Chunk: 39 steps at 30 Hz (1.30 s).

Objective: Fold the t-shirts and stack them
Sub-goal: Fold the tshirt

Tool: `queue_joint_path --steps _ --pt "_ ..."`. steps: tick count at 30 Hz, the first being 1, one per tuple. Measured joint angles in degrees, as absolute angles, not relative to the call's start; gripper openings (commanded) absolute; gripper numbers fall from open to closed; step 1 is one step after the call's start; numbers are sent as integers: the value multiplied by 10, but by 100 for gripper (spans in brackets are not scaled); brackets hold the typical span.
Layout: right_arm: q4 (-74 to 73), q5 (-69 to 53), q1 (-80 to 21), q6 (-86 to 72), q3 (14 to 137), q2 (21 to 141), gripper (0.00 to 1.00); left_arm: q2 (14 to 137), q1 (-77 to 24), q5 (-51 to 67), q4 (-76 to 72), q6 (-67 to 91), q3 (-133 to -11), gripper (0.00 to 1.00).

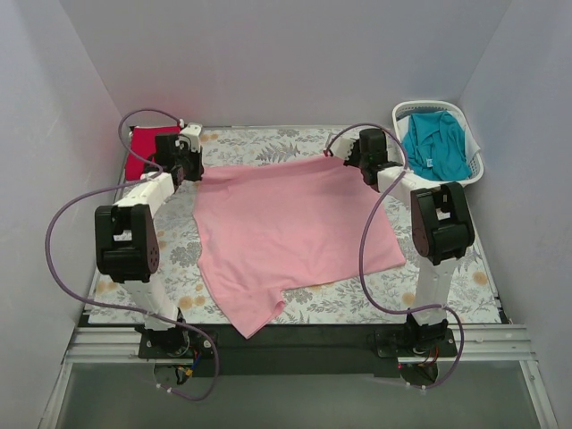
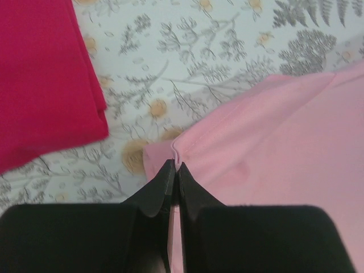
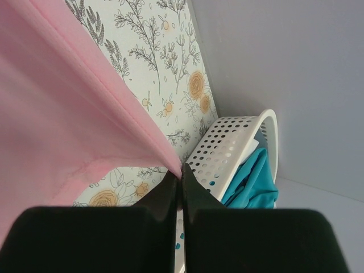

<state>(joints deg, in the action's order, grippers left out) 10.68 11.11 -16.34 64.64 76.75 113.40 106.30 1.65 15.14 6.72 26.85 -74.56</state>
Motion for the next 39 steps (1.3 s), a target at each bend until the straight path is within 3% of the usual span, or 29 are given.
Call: queue_joint_path --steps 10,39 --pt "105 69 -138 646 765 1134 1 902 4 128 118 273 -644 0" --pt "102 19 -119 677 620 1065 1 837 -33 104 236 302 -525 0"
